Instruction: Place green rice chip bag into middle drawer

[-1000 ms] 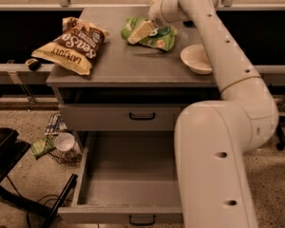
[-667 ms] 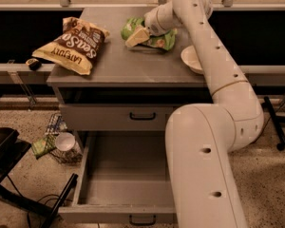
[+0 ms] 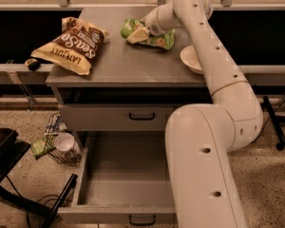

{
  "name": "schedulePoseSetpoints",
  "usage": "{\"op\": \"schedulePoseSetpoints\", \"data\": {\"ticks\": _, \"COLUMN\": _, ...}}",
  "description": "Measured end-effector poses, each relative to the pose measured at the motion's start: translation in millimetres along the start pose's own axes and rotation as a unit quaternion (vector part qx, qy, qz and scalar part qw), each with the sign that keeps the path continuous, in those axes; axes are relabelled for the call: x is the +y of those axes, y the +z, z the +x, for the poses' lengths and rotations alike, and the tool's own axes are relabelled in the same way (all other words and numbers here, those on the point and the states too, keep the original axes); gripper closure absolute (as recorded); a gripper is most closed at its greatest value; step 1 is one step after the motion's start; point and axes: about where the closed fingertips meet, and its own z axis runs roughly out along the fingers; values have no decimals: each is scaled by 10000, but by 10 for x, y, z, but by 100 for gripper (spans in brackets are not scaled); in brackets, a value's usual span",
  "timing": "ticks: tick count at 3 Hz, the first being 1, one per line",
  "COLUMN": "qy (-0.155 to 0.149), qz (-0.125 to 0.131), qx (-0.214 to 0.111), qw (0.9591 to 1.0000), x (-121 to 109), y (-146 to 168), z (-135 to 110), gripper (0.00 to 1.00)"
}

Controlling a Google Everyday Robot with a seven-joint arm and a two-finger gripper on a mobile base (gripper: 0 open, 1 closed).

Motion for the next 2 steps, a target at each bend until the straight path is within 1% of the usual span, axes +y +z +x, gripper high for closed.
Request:
{"op": "schedulePoseSetpoints", "data": {"ticks": 1, "qy": -2, "qz": -1, "qx": 3, "qw": 10000, "x": 1, "y": 0, "z": -1, "gripper": 89}}
{"op": "schedulePoseSetpoints", "data": {"ticks": 2, "qy": -192, "qz": -41, "qx": 297, "qw": 9994, "x": 69, "y": -47, "z": -52, "gripper": 100}}
